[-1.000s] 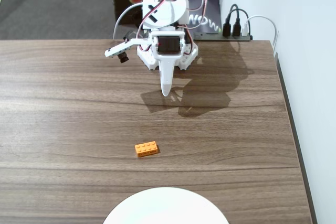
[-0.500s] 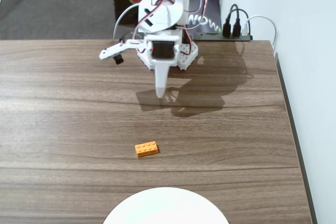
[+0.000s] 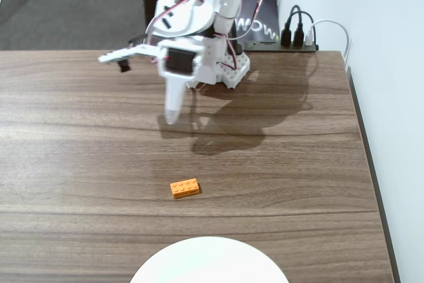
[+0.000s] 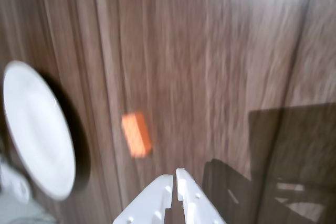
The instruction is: Grasp a lego block and put it on the plate.
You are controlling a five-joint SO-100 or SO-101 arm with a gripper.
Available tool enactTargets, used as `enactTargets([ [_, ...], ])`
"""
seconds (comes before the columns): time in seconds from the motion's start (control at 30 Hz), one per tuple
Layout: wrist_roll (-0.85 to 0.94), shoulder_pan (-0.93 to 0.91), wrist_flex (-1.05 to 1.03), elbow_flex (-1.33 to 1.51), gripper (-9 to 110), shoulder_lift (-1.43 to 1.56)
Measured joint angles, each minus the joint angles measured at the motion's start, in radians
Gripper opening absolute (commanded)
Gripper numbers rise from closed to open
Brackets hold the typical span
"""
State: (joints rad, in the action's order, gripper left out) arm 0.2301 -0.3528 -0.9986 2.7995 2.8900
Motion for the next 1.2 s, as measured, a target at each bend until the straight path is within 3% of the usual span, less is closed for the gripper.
enactTargets([
  [0.47, 0.181, -0.172, 0.206, -0.173, 1, -0.373],
  [0.77, 0.239, -0.175, 0.362, -0.242, 1, -0.624],
  [1.2, 0.304, -0.097, 0.411, -0.310, 1, -0.825],
])
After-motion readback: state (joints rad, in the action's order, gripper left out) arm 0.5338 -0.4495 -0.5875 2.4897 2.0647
